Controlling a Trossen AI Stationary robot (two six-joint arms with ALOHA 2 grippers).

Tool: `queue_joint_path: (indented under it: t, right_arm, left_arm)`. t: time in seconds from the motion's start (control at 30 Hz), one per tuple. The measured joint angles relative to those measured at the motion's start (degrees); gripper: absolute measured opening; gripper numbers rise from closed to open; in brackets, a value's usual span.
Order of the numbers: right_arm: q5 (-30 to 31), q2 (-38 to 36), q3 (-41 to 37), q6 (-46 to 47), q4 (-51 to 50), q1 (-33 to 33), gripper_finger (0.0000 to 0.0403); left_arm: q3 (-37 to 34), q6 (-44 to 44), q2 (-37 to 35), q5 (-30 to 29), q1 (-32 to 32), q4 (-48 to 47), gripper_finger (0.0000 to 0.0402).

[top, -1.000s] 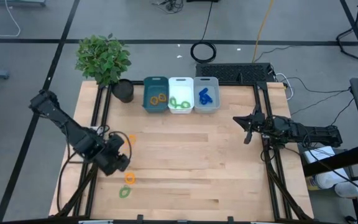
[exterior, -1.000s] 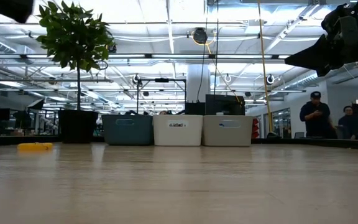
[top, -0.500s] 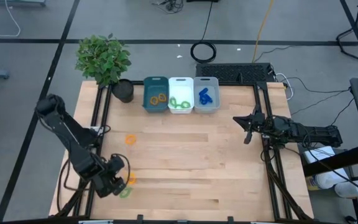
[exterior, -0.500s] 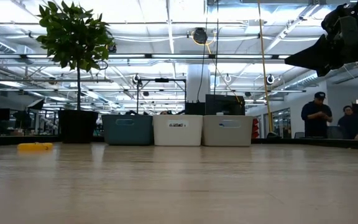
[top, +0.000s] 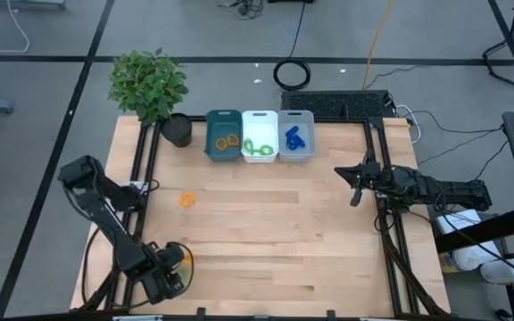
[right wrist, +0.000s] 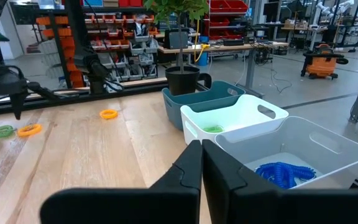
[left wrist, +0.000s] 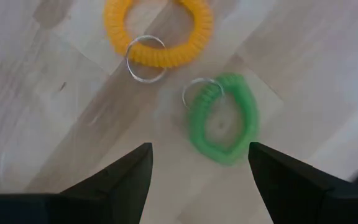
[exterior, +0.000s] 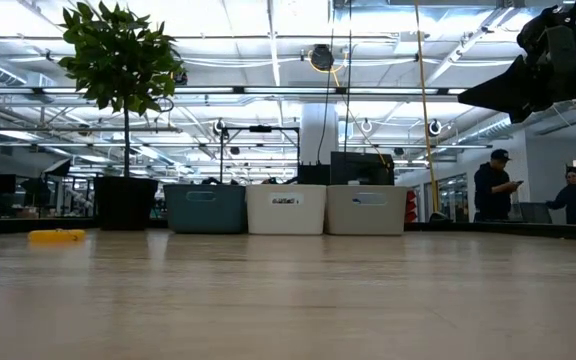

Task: Sort spring keychains
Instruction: Put the green spring keychain in the white bin

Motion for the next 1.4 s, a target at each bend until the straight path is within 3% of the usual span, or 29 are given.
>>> queue_joint_path:
  t: [0.3, 0.4, 0.6, 0.83, 1.03, 1.4]
  right_arm:
    - [0.0, 0.0, 0.0, -0.01, 0.0, 0.01, 0.0]
    - [0.0, -0.02, 0.0, 0.01, -0.02, 0.01, 0.0]
    - [0.0, -0.02, 0.0, 0.0, 0.0, 0.0, 0.0]
    - [0.0, -0.02, 0.0, 0.0, 0.0, -0.01, 0.0]
    - [0.0, -0.02, 0.0, 0.01, -0.02, -0.01, 0.0]
    - [0.0, -0.02, 0.0, 0.0, -0.02, -0.01, 0.0]
  left_arm:
    - [0.35, 0.24, 5.54, -0.14, 0.02, 0.62, 0.0271]
    - [0.31, 0.27, 5.62, -0.16, 0.07, 0.53, 0.025]
    - [0.16, 2.4, 5.66, 0.44, 0.22, 0.3, 0.0149]
    - [0.03, 13.36, 5.75, 3.74, 2.09, 2.7, 0.0017]
    - [1.42, 22.26, 5.62, 9.02, 5.83, 3.14, 0.0009]
    - [11.0, 45.94, 3.28, 4.23, 16.16, 0.88, 0.0006]
